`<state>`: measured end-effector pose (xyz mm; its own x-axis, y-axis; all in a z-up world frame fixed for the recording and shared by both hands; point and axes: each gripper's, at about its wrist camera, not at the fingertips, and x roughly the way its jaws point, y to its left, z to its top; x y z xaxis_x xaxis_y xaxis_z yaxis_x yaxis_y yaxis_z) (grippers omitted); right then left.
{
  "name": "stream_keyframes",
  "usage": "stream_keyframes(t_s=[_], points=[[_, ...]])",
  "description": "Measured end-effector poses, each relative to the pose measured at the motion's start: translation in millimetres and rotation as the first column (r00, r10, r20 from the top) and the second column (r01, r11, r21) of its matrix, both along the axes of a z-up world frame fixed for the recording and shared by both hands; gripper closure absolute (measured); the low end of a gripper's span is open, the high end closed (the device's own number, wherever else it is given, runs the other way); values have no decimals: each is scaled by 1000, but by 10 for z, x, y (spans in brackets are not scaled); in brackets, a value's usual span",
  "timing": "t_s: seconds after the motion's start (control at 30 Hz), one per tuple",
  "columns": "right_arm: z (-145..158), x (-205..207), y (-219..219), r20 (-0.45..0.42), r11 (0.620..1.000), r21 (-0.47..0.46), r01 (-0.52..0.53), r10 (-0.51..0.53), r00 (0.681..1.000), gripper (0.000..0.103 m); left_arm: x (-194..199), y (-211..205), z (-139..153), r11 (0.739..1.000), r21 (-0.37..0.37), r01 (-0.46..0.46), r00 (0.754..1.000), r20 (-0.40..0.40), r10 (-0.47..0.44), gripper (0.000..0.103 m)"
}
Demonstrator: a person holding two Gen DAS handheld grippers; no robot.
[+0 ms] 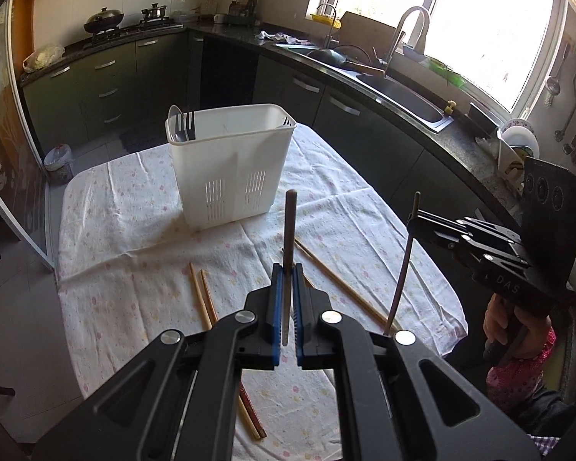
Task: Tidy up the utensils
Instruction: 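Carry both chopsticks over the white holder and open both tools to drop them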
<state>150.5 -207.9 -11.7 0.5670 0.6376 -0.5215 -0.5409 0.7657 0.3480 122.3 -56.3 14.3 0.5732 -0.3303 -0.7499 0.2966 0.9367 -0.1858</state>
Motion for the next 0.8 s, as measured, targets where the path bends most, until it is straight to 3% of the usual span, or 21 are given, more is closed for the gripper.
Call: stream_keyframes(t_s=[0.23, 0.53, 0.67, 0.8], points=[[17, 3, -12, 8, 1000, 0, -2, 2, 1000, 97, 151, 21, 485, 999, -20, -27, 993, 117, 29, 98], [7, 5, -79, 8, 1000, 10, 3, -3, 1000, 97, 570, 53, 1287, 993, -47, -104, 951, 287, 113, 99], [14, 2, -100, 9, 1000, 14, 1, -1, 1000, 97, 792, 17, 1414, 990, -26, -142, 925, 353, 142, 99], [47, -14, -121, 16, 1000, 17, 4, -4, 1000, 97, 1030, 0, 1362, 985, -24, -173, 910, 379, 169, 99]])
